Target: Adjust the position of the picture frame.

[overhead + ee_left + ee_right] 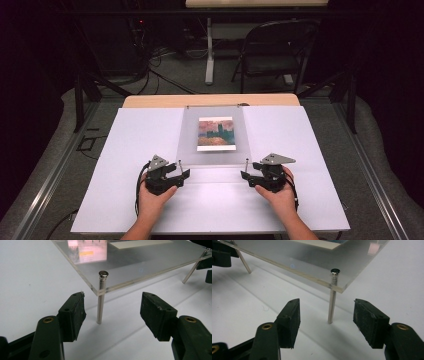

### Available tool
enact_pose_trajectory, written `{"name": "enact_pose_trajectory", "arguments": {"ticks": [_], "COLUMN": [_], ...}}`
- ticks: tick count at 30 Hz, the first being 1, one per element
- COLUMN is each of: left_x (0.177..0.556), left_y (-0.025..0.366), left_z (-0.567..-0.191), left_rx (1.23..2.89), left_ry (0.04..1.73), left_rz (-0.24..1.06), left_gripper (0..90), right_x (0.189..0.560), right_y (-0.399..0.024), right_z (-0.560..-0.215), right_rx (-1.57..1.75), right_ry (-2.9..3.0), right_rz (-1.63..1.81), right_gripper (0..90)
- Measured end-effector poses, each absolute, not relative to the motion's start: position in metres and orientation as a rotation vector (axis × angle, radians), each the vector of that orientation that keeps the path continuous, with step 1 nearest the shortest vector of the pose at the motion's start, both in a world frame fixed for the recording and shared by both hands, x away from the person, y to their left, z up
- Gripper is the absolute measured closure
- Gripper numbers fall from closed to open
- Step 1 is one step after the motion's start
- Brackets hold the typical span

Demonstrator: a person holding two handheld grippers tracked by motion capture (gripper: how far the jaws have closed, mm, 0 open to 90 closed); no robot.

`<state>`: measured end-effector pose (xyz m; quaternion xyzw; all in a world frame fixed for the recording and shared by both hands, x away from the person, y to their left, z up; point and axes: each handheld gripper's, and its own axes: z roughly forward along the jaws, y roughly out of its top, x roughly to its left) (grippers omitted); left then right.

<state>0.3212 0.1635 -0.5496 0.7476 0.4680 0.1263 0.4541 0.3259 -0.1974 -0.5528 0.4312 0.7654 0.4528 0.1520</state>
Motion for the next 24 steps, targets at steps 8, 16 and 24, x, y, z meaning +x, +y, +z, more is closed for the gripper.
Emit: {"name": "enact_pose_trajectory", "arguments": {"ticks": [8, 16, 24], "left_x": [0.298, 0.281, 0.288], "left_y": [0.171, 0.194, 0.22], "left_z": [-0.545, -0.535, -0.535], "left_rx": [1.862, 1.838, 1.766], "left_ry": [1.146, 1.126, 1.213], "left_rz": [0.261, 0.286, 0.307], "left_gripper": [36.4, 41.8, 42.1], "right_x": [0.306, 0.28, 0.284], "right_y": [-0.208, -0.233, -0.24], "right_z": [-0.533, -0.521, -0.528], "right_rx": [1.322, 1.246, 1.294], "right_ry": [2.179, 2.139, 2.103], "right_rz": [1.328, 1.285, 1.333], "right_gripper": [38.1, 38.8, 39.3]}}
